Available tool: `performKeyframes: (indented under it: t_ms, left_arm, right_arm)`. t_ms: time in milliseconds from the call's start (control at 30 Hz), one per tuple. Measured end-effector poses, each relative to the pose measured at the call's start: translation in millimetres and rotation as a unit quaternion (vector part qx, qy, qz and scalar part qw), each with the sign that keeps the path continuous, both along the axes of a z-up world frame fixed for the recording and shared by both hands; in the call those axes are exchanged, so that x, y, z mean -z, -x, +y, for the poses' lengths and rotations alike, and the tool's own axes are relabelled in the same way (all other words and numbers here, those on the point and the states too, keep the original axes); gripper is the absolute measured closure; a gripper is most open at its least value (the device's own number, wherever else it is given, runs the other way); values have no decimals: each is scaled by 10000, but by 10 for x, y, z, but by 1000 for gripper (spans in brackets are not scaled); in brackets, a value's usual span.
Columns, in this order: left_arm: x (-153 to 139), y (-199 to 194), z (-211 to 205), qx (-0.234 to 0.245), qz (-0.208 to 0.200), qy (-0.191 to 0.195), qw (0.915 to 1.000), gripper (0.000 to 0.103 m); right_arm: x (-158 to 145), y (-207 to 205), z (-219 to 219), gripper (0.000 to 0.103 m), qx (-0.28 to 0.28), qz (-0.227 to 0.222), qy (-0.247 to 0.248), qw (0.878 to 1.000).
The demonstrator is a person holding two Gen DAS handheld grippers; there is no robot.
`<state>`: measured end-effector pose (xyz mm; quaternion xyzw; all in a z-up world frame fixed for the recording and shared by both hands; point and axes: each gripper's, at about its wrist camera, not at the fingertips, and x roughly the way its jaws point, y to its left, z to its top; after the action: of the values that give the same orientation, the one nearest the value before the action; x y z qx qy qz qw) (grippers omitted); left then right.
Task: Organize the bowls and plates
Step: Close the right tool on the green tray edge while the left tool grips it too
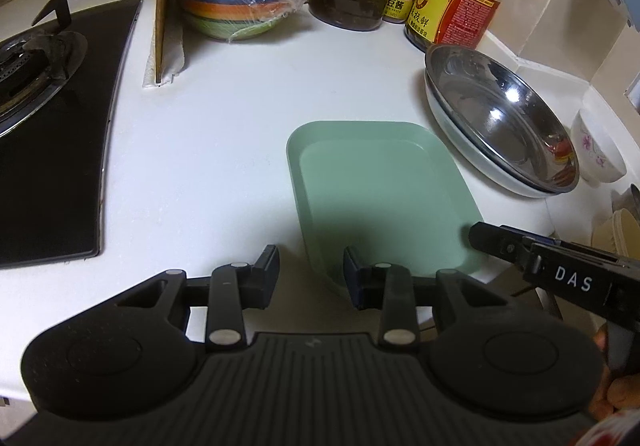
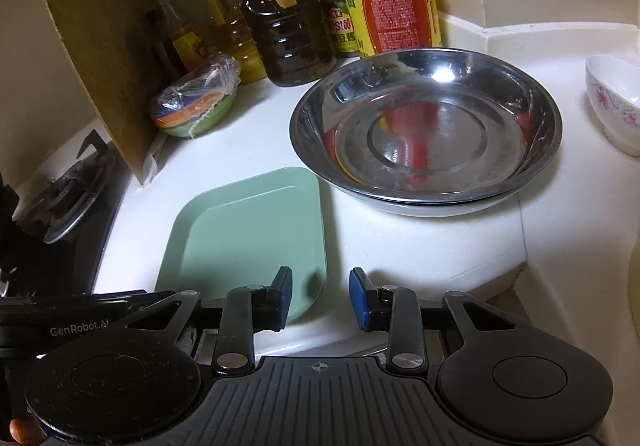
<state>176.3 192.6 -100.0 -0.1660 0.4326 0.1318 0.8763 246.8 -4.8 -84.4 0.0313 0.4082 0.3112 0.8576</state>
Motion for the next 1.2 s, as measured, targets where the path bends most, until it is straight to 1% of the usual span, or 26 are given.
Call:
performKeyframes:
  t_ms: [133, 200, 233, 300, 400, 567, 700, 1033, 1200]
  left_arm:
    - [8, -39, 1, 45, -16, -101, 9999, 79]
    - [14, -50, 3, 65, -30, -88, 9999, 85]
    - [16, -56, 5, 78, -38, -84, 9999, 86]
    - [21, -69, 0, 109, -41, -97, 9999, 92]
    - [21, -73, -5, 119, -40, -114, 9999, 95]
    - [13, -40, 1, 54, -25, -136, 9999, 96]
    - [-59, 43, -11, 0, -99, -323, 9994, 96]
    - [-402, 276, 64, -366, -460, -560, 9967, 96]
    - [-558, 282, 28, -352, -657, -611, 9953, 96]
  right_arm:
    - [25, -28, 26, 79, -5, 3, 18, 10000]
    - [34, -40, 51, 82, -12, -11, 51, 10000]
    - [37, -44, 61, 83, -29, -13, 49, 10000]
    - [45, -50, 82, 89, -50, -22, 67, 10000]
    - [62, -57, 115, 93, -69, -43, 127, 9999]
    - [53, -69, 130, 98, -123, -102, 147, 9998]
    - [11, -45, 160, 99, -263, -198, 113, 9994]
    - [-212, 98, 294, 98, -684, -553, -151, 9960]
    - [-359, 140, 286, 98, -723, -740, -301, 9942]
